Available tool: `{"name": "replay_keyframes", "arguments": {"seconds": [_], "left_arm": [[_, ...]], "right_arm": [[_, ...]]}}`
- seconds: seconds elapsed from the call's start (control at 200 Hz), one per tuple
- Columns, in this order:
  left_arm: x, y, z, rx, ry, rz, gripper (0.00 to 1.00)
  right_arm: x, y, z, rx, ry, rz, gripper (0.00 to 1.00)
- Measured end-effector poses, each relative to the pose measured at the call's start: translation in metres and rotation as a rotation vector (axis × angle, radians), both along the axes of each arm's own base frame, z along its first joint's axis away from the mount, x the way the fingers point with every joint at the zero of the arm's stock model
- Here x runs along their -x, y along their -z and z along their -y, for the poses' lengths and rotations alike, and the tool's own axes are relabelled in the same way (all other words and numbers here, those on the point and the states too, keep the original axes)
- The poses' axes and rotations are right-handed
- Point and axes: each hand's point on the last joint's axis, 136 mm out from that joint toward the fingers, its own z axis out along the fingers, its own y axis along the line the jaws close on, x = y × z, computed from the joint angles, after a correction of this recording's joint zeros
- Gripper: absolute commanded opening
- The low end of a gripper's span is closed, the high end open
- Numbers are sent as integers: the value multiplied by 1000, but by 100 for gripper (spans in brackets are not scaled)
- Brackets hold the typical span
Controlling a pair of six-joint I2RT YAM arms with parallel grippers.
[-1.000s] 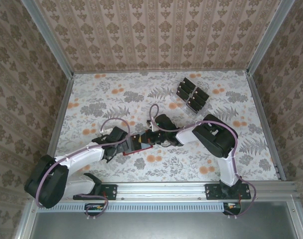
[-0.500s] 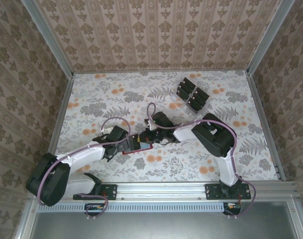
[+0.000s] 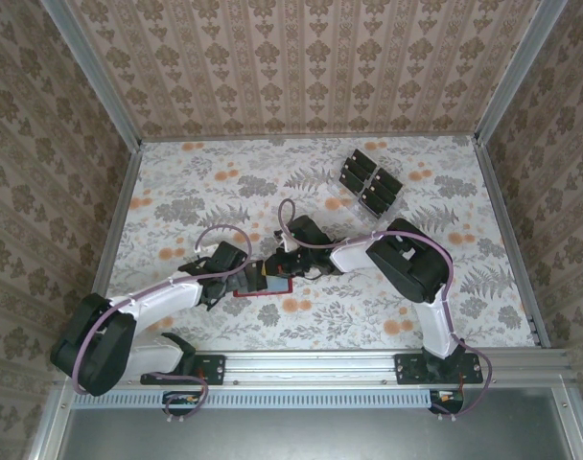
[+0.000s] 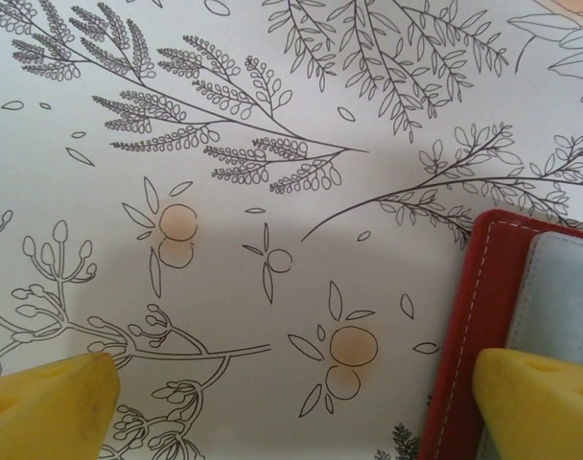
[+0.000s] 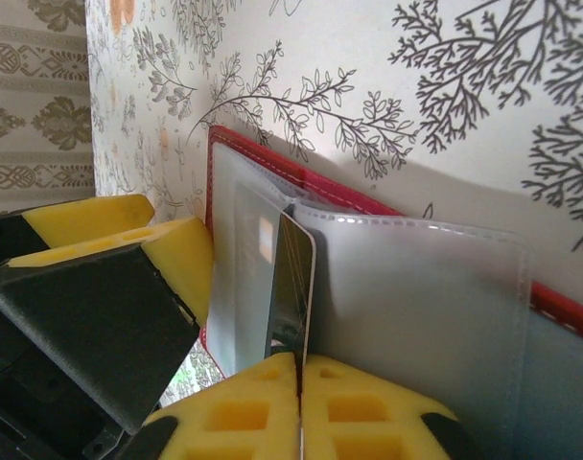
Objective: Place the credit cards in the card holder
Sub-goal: Insert the credit card into the card slot.
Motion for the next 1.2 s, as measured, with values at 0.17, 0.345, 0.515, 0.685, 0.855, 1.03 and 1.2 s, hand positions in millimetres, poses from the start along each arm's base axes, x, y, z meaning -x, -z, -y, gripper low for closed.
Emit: {"name": "replay_keyframes", "arguments": {"seconds": [0.17,0.345,0.515,0.685,0.855,1.03,1.2], "left_arm": [[0,-3,3,19,5,6,100],[-3,-19,5,59,6,57,100],[-4,-32,4,88,1,98,100],[-1,-31,4,98,5,98,100],[5,-23,3,100,12,72,100],[6,-20,5,115,19,67,100],[8,-14,7,122,24,57,100]], "right_arm": [[6,-12,3,26,-10,20,37],[9,-17,13,87,-3,30,37],[11,-14,20,126,4,26,34],[15,-11,18,142,2,27,31],[22,-10,13,145,-13,31,28],[24,-6,10,154,-16,26,22],[24,-7,6,158,-16,30,21]]}}
